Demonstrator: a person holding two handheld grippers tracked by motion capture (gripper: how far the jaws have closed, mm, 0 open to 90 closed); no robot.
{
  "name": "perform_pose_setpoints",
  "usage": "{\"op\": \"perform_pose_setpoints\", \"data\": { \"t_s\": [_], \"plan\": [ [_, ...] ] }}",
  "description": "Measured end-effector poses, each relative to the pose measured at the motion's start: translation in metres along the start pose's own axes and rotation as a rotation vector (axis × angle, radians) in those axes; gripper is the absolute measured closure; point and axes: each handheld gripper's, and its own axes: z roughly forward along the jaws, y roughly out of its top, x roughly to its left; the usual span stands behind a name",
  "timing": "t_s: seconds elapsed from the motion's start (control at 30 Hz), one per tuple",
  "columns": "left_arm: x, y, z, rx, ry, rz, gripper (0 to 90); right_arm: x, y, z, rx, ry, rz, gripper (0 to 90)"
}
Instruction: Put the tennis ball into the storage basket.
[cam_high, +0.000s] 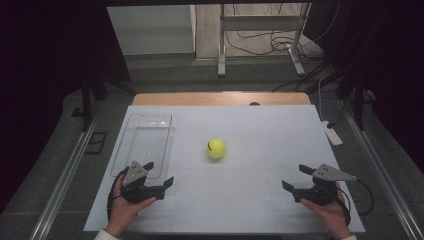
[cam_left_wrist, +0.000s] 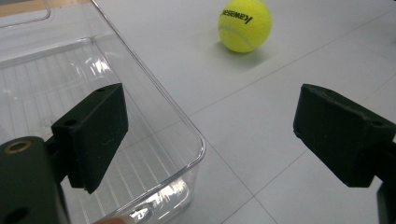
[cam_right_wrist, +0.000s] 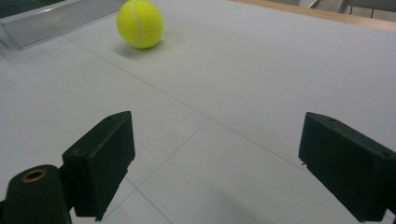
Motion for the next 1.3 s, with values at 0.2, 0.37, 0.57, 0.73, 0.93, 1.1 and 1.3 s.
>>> {"op": "perform_pose_setpoints", "data": {
  "t_s": [0.2, 0.37, 0.57, 0.73, 0.93, 1.1, 1.3],
  "plan": [
    [0.0002, -0.0022, -0.0011, 0.005, 0.004, 0.001, 11.1, -0.0014, 0.0005, -0.0005, -0.004, -0.003, 0.007, 11.2],
    [0.0008, -0.0025, -0.0027, -0.001, 0.008, 0.005, 11.1, -0.0009, 0.0008, 0.0002, -0.004, 0.002, 0.01, 11.4],
    [0.0012, -0.0035, -0.0041, 0.003, 0.012, 0.005, 11.0, 0.0016, 0.0016, 0.0002, -0.005, 0.002, 0.005, 11.6],
    [0.0025, -0.0048, -0.0043, 0.005, 0.02, 0.001, 11.1, 0.0035, 0.0021, 0.003, -0.004, 0.003, -0.008, 12.0],
    [0.0039, -0.0043, -0.0034, 0.005, 0.017, 0.009, 11.1, 0.0034, 0.0006, 0.0048, 0.009, 0.003, -0.007, 12.2],
    [0.0051, -0.0043, -0.0027, 0.01, 0.017, 0.006, 11.1, 0.0022, -0.0006, 0.0051, 0.017, -0.001, -0.005, 12.3],
    [0.0021, -0.0021, -0.0035, 0.007, 0.019, 0.013, 11.1, 0.0033, -0.001, 0.0056, 0.019, 0.004, -0.009, 12.3]
  ]
}}
